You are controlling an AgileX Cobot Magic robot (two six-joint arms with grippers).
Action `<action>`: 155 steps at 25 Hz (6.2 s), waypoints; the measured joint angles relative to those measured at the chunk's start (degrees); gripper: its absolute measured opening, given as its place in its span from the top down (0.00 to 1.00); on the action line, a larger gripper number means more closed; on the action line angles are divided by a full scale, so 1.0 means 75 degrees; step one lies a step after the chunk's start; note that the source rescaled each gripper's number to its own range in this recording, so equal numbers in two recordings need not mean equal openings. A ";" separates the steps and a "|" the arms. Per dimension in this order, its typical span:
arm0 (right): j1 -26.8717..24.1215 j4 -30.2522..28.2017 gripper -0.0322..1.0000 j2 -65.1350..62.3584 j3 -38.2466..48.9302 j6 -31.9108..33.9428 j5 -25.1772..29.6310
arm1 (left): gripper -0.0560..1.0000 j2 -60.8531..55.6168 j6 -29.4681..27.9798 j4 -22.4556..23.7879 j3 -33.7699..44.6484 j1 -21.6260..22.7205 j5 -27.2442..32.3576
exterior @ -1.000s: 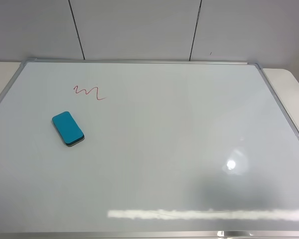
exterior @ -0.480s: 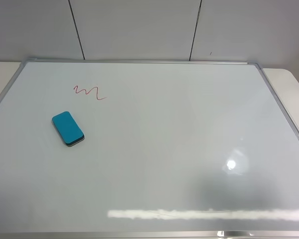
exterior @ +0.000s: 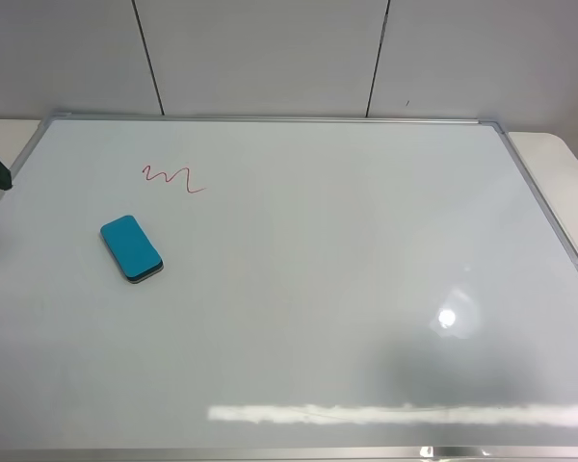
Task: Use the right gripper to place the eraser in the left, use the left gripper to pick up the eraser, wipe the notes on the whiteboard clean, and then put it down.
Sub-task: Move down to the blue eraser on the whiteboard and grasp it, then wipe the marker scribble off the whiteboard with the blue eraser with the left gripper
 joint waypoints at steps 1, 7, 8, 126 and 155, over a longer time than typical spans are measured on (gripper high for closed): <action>0.0000 0.0000 0.00 0.0000 0.0000 0.0000 0.0000 | 0.00 0.0139 -0.0006 -0.0033 0.0000 -0.0111 -0.0087; 0.0000 0.0000 0.00 0.0000 0.0000 0.0000 0.0000 | 0.00 0.1011 -0.0040 -0.0337 -0.0009 -0.0886 -0.0798; 0.0000 0.0000 0.00 0.0000 0.0000 0.0000 0.0000 | 0.00 0.1162 -0.0032 -0.0383 -0.0009 -0.1036 -0.1006; 0.0000 -0.0204 0.00 0.0000 0.0000 0.0022 0.0000 | 0.95 0.5297 -0.2146 0.3070 -0.0890 -0.3592 -0.2486; 0.0000 -0.0204 0.00 0.0000 0.0000 0.0022 0.0000 | 0.95 0.7025 0.0562 0.2522 -0.5745 -0.1999 -0.0084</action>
